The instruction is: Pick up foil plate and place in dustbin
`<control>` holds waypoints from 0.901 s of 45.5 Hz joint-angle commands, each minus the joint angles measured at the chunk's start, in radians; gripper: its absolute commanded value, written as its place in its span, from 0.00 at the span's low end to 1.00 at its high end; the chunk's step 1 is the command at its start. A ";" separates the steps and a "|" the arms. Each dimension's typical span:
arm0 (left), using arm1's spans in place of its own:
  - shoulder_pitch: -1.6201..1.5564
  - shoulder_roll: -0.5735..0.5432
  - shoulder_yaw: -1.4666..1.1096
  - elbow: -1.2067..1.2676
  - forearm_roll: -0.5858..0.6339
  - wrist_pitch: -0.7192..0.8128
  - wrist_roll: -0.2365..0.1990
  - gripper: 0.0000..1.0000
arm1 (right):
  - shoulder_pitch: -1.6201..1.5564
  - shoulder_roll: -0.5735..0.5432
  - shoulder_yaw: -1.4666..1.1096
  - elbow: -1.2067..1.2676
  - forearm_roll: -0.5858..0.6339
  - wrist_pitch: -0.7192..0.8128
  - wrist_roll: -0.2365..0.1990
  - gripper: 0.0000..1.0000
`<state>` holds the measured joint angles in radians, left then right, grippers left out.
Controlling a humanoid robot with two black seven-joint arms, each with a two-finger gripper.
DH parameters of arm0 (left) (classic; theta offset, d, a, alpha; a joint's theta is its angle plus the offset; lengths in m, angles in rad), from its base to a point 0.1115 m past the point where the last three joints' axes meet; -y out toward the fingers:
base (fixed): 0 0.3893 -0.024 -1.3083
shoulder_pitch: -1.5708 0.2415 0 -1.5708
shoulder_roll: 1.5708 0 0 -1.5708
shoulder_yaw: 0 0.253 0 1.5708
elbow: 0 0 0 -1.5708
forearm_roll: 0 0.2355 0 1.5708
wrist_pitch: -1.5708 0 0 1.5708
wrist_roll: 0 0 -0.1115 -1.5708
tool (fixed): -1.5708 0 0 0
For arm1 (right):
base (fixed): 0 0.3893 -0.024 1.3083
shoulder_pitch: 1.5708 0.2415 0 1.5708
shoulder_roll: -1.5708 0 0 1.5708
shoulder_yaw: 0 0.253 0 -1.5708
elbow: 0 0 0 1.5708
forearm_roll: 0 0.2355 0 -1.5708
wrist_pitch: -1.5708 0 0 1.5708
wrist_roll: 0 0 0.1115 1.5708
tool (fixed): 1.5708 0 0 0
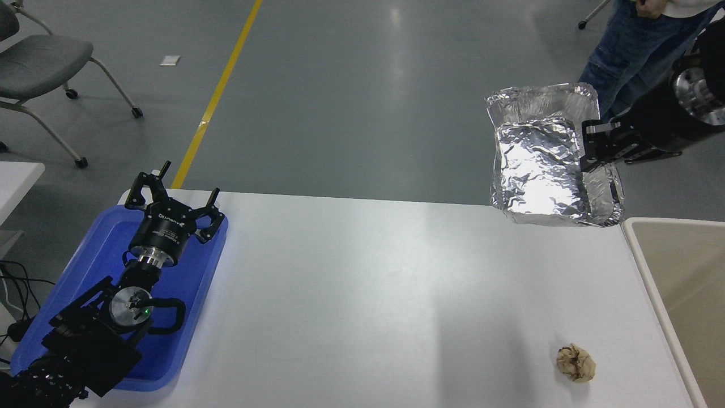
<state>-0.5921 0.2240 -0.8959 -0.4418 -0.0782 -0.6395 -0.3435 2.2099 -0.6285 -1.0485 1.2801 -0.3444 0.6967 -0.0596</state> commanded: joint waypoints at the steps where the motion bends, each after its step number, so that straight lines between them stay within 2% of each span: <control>1: 0.000 0.000 0.000 0.000 0.000 -0.002 0.000 1.00 | -0.031 -0.008 -0.037 -0.066 0.002 -0.026 0.000 0.00; 20: 0.000 0.000 0.000 0.000 0.000 -0.002 0.000 1.00 | -0.444 -0.152 0.044 -0.478 0.005 -0.128 0.000 0.00; 33: 0.000 0.000 -0.002 0.000 0.000 0.000 0.000 1.00 | -0.759 -0.169 0.111 -0.760 0.126 -0.209 -0.002 0.00; 41: 0.000 0.000 0.000 0.000 0.000 0.000 0.000 1.00 | -0.927 -0.168 0.120 -0.890 0.180 -0.331 -0.002 0.00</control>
<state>-0.5921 0.2240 -0.8963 -0.4418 -0.0781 -0.6402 -0.3435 1.5223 -0.7861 -0.9560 0.5894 -0.2386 0.4928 -0.0611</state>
